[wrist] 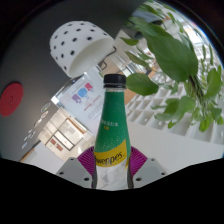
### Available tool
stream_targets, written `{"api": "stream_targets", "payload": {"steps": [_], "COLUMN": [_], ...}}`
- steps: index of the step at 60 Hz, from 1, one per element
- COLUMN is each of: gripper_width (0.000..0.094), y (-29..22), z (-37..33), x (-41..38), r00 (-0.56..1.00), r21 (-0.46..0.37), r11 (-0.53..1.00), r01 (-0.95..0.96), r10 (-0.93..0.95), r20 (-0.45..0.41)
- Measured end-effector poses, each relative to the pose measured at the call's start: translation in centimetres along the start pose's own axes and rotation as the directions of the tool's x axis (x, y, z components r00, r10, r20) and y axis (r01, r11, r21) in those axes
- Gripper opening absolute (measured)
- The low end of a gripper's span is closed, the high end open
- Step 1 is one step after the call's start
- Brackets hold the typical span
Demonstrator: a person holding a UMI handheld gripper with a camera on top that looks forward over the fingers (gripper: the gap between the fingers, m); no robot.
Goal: Pour water
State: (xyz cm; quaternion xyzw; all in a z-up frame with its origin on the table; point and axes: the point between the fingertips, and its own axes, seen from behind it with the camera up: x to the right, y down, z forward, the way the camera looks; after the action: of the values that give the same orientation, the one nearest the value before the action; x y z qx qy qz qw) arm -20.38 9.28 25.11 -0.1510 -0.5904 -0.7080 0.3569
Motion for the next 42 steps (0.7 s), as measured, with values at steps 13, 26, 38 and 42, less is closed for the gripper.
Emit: {"api": "stream_targets", "payload": {"steps": [13,26,38,42], "gripper_width": [0.0411,0.0411,0.0408,0.041], "y": [-1.1,4.2,6.6,6.0], "z": [-0.3,-1.4,-4.0,-6.7], "x": [-1.0,1.0,2.9,1.7], "r00": [1.0,0.817,-0.064,-0.325], "r21": [0.022,-0.043,-0.131,-0.181], "r11": [1.0,0.818,-0.056,-0.304], "r01": [0.012,-0.574,-0.99,-0.935], "r10": [-0.013,0.575,0.996,0.941], "r20": [0.007,0.025,0.062,0.1]}}
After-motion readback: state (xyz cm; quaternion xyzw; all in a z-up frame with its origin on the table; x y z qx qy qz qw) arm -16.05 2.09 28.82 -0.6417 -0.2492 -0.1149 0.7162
